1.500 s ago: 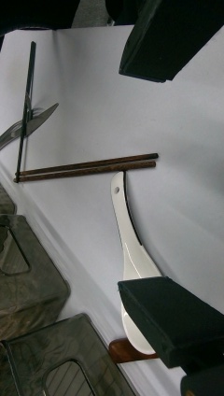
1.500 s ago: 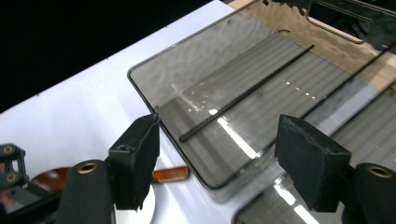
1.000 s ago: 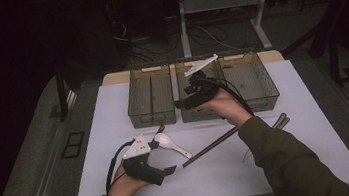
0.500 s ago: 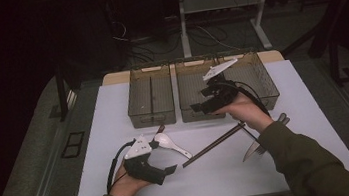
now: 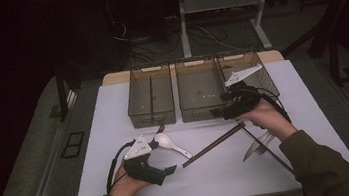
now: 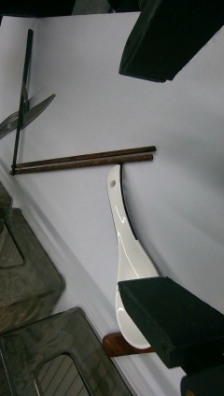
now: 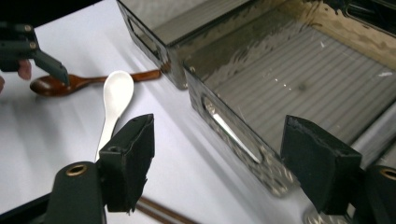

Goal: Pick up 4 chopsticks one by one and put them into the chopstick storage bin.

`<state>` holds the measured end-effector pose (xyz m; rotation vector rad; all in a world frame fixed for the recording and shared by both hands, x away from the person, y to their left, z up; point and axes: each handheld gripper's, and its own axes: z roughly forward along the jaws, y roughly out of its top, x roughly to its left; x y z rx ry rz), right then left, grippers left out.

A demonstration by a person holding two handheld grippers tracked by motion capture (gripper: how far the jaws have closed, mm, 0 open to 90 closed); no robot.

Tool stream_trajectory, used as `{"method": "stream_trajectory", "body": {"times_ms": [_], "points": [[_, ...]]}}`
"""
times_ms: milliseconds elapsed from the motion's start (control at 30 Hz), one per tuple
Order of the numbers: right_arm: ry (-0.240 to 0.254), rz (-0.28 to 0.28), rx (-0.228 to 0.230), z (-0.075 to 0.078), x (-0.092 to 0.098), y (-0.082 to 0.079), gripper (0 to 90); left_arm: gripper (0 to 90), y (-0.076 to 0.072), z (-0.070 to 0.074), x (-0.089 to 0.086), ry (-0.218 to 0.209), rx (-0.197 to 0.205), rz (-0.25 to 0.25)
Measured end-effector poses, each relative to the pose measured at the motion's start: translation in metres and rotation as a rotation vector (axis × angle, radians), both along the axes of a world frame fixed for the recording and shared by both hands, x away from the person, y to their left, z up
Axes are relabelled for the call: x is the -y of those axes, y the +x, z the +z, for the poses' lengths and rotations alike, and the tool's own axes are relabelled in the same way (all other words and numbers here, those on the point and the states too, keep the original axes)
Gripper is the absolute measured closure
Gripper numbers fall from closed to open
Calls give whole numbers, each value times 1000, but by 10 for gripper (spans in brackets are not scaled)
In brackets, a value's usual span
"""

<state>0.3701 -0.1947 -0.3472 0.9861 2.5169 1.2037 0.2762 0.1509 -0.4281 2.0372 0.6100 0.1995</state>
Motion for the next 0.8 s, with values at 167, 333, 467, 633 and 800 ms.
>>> {"method": "stream_trajectory", "body": {"times_ms": [167, 333, 467, 633, 800], "points": [[10, -10, 3, -3, 14, -7, 257, 0, 0, 1, 0, -3, 2, -4], [7, -16, 9, -3, 25, -16, 257, 0, 0, 1, 0, -11, 5, 1], [8, -18, 20, -1, 34, -23, 257, 0, -1, 2, 0, -14, 1, -2], [7, -38, 27, -2, 46, -35, 258, 0, -1, 2, 0, -11, 6, -4], [36, -71, 34, -7, 62, -47, 258, 0, -2, 2, 0, -10, 9, -2]]}}
